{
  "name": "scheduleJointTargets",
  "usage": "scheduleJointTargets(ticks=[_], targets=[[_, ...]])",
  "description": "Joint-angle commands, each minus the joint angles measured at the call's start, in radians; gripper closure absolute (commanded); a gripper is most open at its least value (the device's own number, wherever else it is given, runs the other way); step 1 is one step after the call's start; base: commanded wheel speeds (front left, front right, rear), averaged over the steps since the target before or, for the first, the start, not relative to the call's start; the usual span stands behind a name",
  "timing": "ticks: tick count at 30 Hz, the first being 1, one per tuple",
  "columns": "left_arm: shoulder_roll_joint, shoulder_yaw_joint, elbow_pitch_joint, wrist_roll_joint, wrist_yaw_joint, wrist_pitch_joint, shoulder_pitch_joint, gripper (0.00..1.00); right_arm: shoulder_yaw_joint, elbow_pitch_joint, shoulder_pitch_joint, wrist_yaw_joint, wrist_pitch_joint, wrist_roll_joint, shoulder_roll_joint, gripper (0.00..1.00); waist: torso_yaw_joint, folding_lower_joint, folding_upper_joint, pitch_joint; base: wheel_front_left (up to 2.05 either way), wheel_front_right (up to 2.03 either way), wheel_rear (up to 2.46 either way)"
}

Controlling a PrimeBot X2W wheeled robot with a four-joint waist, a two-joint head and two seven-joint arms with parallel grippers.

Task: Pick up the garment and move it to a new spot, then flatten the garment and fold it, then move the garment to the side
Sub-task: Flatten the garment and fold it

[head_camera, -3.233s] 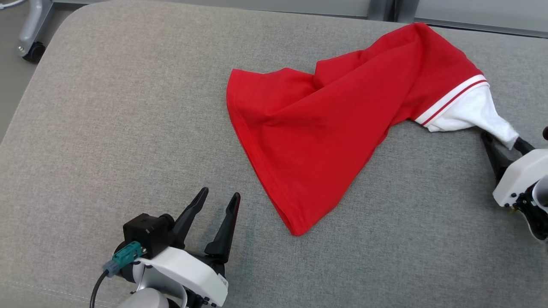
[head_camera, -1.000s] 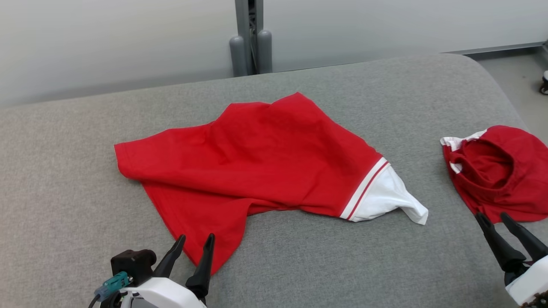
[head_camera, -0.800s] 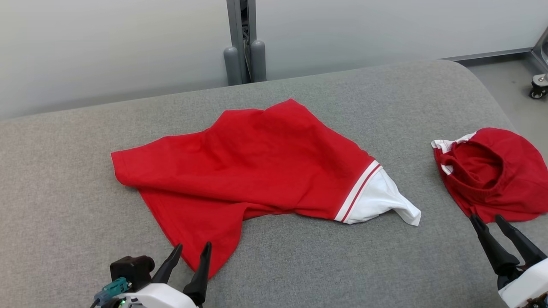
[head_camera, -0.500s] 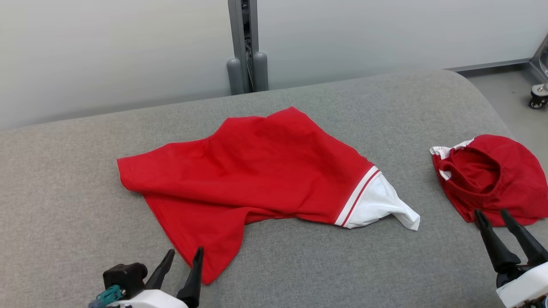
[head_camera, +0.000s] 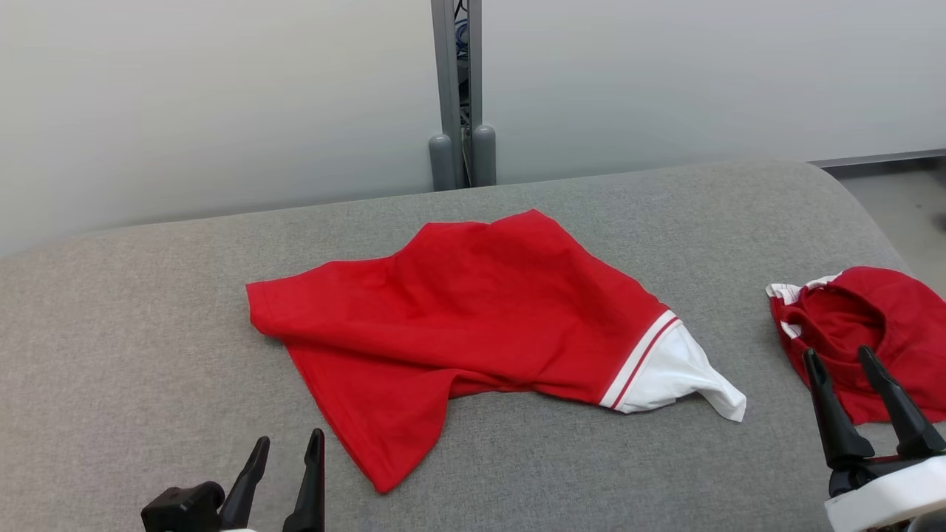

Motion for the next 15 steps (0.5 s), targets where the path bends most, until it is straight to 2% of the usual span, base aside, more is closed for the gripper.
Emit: scheduleJointTargets(ticks=[1, 8, 15], targets=[[-0.003, 0.013, -0.014, 0.02, 0.008, -0.006, 0.023, 0.0, -0.018, -0.018, 0.016, 0.0, 0.014, -0.035, 0.021, 0.0, 0.013, 0.0, -0.0001, -0.008, 0.0, 0.0, 0.0], [-0.027, 0.057, -0.054, 0.071, 0.003, -0.006, 0.077, 0.0, -0.05, -0.046, 0.036, 0.0, 0.052, -0.124, 0.106, 0.0, 0.041, 0.0, -0.0001, -0.02, 0.0, 0.0, 0.0], [-0.041, 0.089, -0.057, 0.109, -0.002, -0.006, 0.101, 0.0, -0.041, -0.037, 0.016, 0.0, 0.088, -0.165, 0.137, 0.0, 0.047, 0.0, -0.0001, -0.026, 0.0, 0.0, 0.0]])
